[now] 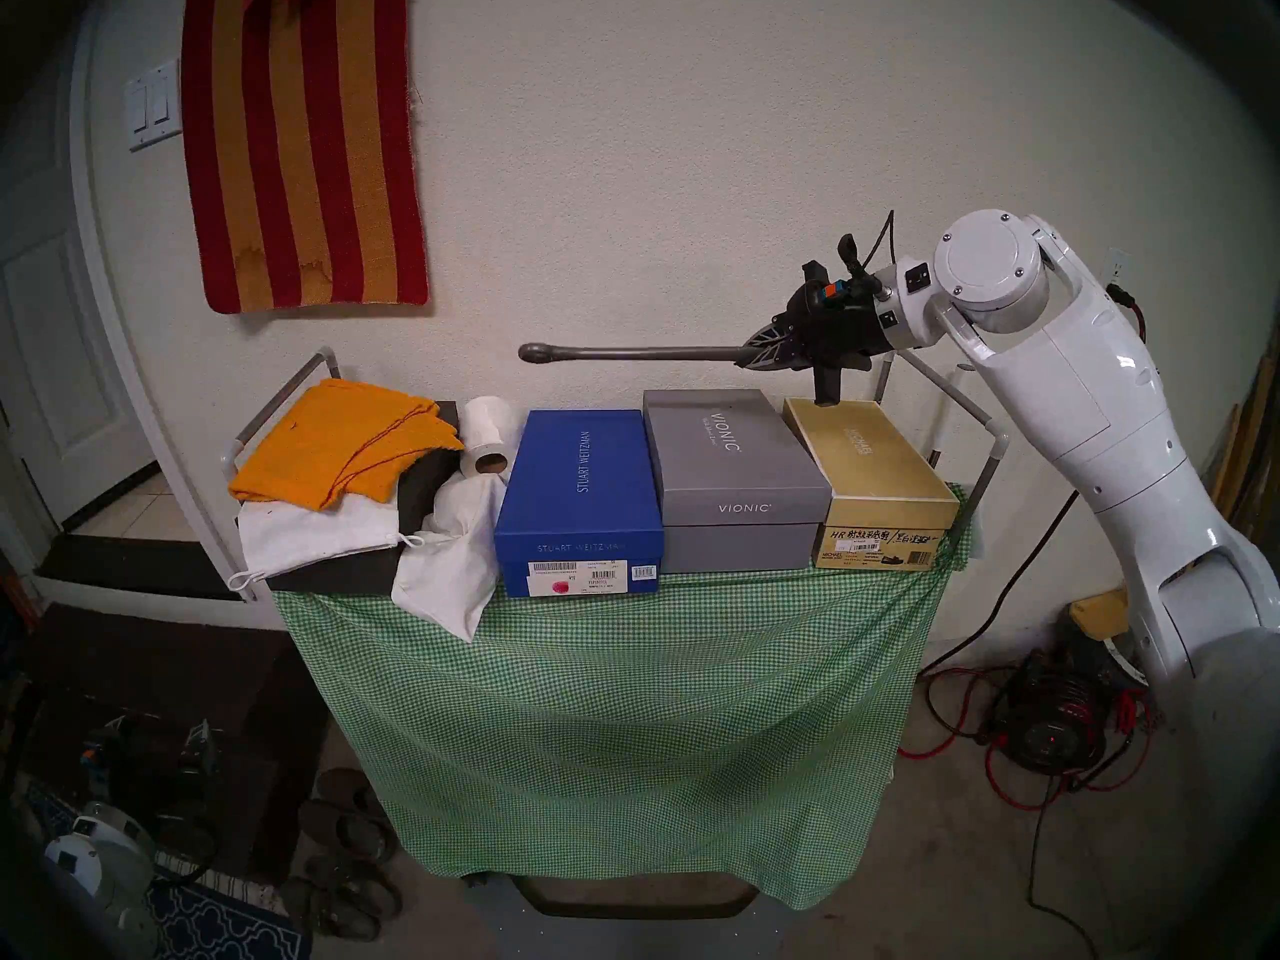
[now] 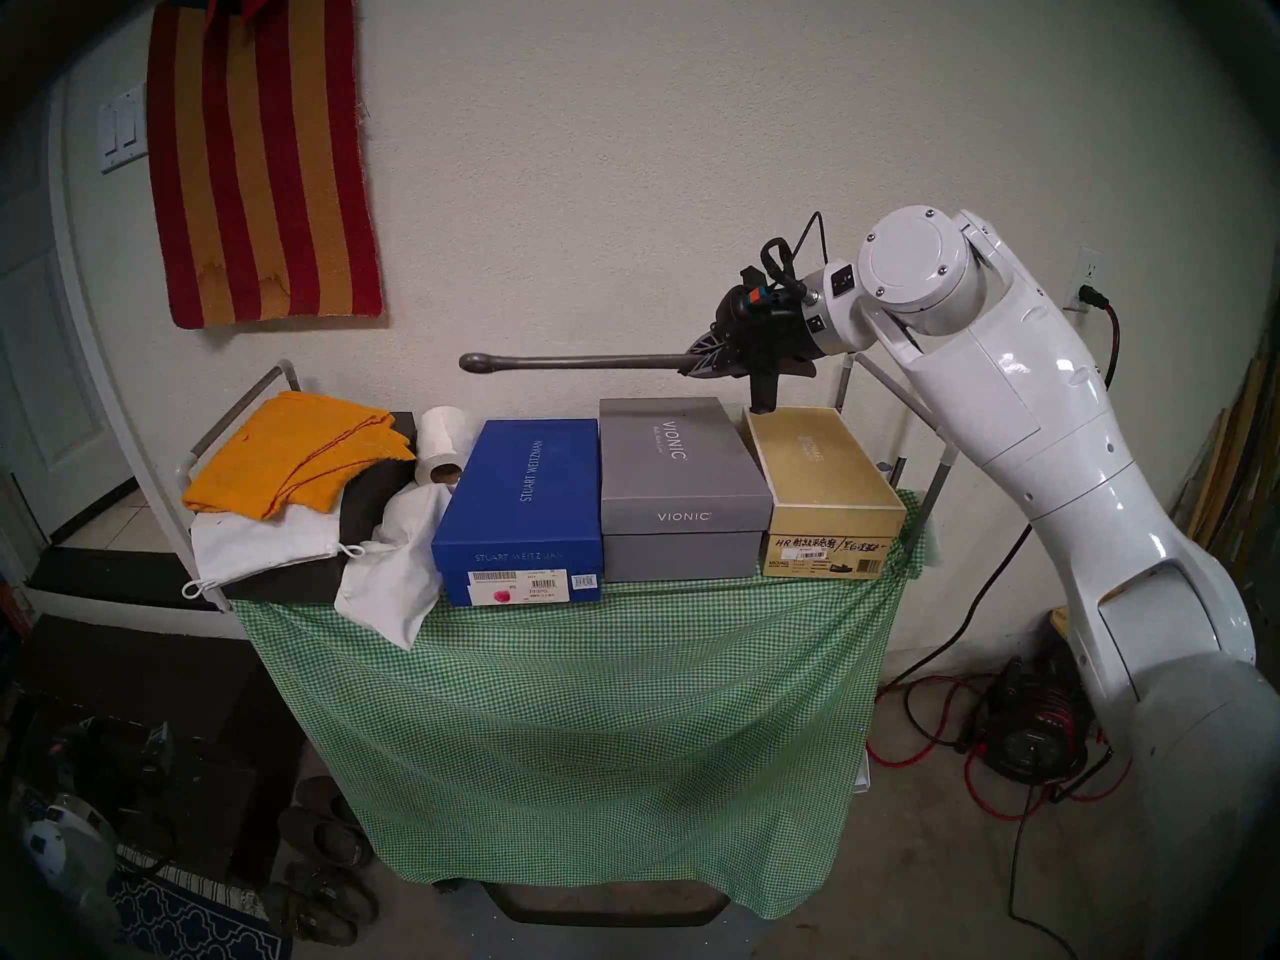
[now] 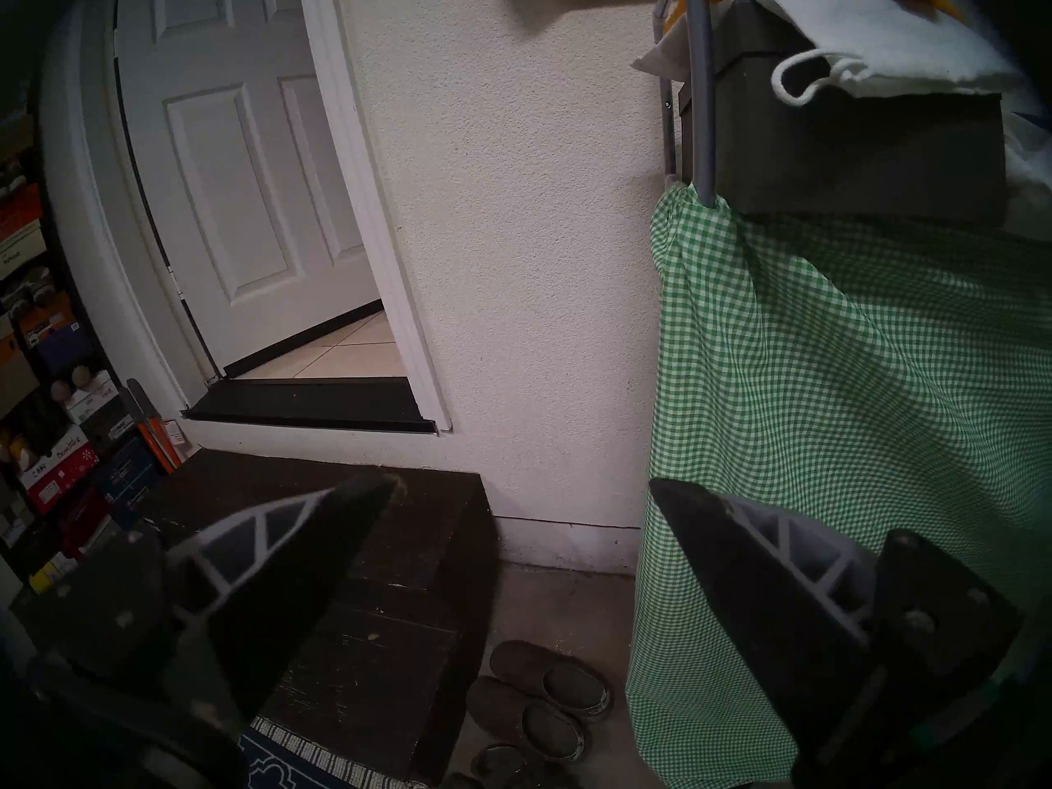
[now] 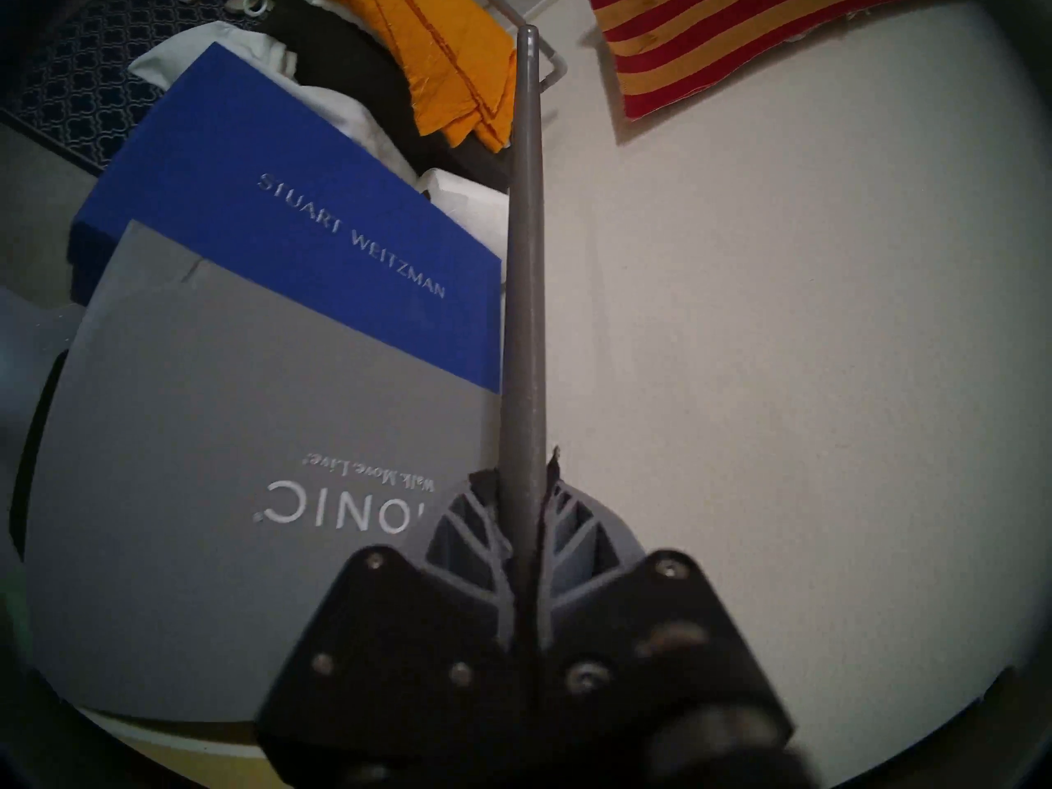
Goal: Lift the object off the cloth, cover the shoe rack with the cloth, put the object back
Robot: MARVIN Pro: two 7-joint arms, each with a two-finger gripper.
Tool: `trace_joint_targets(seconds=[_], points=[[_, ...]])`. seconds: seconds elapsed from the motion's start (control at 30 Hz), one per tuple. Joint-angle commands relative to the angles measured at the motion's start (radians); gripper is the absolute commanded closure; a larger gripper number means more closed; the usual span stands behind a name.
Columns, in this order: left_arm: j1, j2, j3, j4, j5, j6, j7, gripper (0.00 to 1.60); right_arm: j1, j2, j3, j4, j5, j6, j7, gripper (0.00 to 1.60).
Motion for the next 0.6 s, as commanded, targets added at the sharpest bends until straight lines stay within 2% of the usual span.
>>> trace_joint_targets(seconds=[0.0,0.13,0.17,0.2,0.3,0.37,0.5,0.57], points=[[0.009,-0.014,-0.018,-0.01,-0.007,0.006,-0.018,0.0,0.117,0.008,-0.072,0.059,0.059,-0.014,0.123,1.6],[0.009,-0.021,-0.029,-0.015,-0.014,0.015,-0.035,0.0,0.145,-0.045,-0.084,0.144,0.051,-0.09,0.186,1.6],[0.009,-0.023,-0.031,-0.016,-0.015,0.017,-0.038,0.0,0.148,-0.065,-0.079,0.17,0.043,-0.123,0.181,1.6],[0.009,-0.025,-0.033,-0.017,-0.016,0.02,-0.042,0.0,0.15,-0.076,-0.081,0.182,0.047,-0.125,0.181,1.6],[0.009,-0.03,-0.036,-0.017,-0.017,0.025,-0.049,0.0,0.148,-0.11,-0.082,0.236,0.026,-0.177,0.125,1.6],[0.009,-0.034,-0.039,-0.018,-0.018,0.031,-0.056,0.0,0.14,-0.13,-0.074,0.287,0.023,-0.25,0.081,1.6],[0.009,-0.039,-0.043,-0.019,-0.018,0.036,-0.064,0.0,0.129,-0.137,-0.077,0.323,0.01,-0.267,0.044,1.6],[0.009,-0.042,-0.045,-0.021,-0.018,0.04,-0.069,0.0,0.129,-0.147,-0.079,0.367,0.007,-0.323,0.029,1.6]])
